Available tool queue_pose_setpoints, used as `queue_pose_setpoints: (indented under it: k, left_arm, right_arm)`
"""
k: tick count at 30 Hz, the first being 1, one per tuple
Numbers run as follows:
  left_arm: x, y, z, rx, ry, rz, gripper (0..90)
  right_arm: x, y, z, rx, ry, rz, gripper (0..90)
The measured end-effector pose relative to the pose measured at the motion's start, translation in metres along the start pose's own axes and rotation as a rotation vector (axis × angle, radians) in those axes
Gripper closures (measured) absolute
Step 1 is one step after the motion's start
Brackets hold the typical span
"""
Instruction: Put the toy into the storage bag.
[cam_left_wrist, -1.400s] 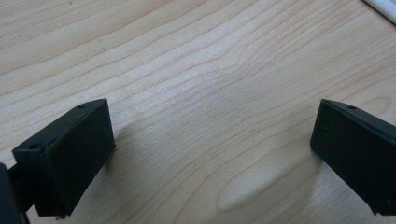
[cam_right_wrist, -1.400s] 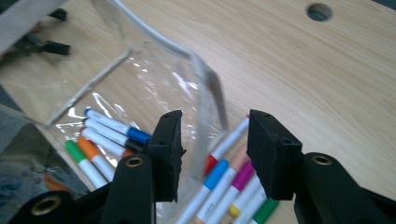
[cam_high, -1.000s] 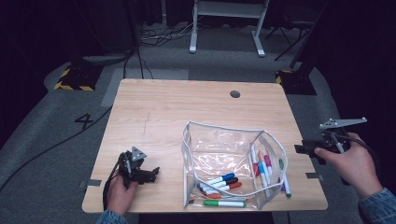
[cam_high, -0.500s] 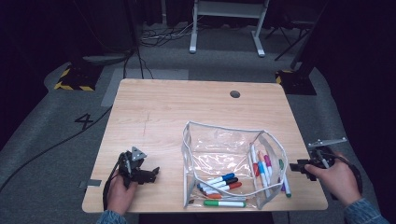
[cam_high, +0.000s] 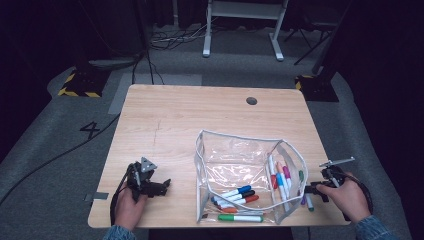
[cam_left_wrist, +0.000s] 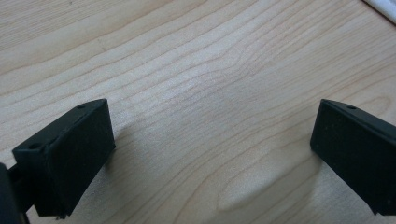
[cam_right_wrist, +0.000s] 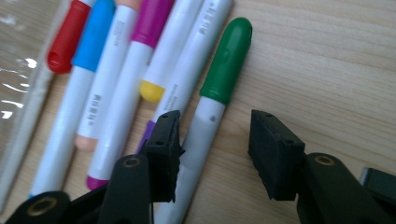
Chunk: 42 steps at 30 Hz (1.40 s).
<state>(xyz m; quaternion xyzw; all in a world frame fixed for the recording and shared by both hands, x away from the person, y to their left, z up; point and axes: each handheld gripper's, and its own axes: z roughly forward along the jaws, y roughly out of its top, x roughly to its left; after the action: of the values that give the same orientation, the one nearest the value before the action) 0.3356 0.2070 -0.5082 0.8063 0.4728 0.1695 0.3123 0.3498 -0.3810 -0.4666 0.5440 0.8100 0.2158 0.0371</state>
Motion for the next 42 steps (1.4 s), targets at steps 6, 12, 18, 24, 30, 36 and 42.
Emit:
queue_pose_setpoints:
  k: [6, 12, 18, 24, 30, 36, 42]
  left_arm:
    - [0.000, 0.000, 0.000, 0.000, 0.000, 0.000, 0.0]
    - [0.000, 0.000, 0.000, -0.001, 0.000, -0.001, 0.0]
    - [0.000, 0.000, 0.000, 0.000, 0.000, 0.000, 0.0]
    - [0.000, 0.000, 0.000, 0.000, 0.000, 0.000, 0.0]
    - [0.000, 0.000, 0.000, -0.001, 0.000, 0.001, 0.0]
    - [0.000, 0.000, 0.000, 0.000, 0.000, 0.000, 0.0]
    - [0.000, 0.000, 0.000, 0.000, 0.000, 0.000, 0.0]
  right_arm:
    - [-0.005, 0.000, -0.002, 0.044, -0.112, -0.010, 76.7]
    - [-0.010, 0.000, -0.005, 0.042, -0.122, -0.011, 77.1]
    - [-0.008, 0.004, -0.022, -0.021, -0.072, -0.002, 77.1]
    - [0.002, 0.016, -0.054, -0.091, -0.028, -0.028, 77.1]
    - [0.017, 0.029, -0.087, -0.146, 0.009, -0.069, 77.1]
    - [0.038, 0.040, -0.117, -0.195, 0.052, -0.137, 77.1]
    - [0.060, 0.049, -0.140, -0.229, 0.078, -0.215, 77.1]
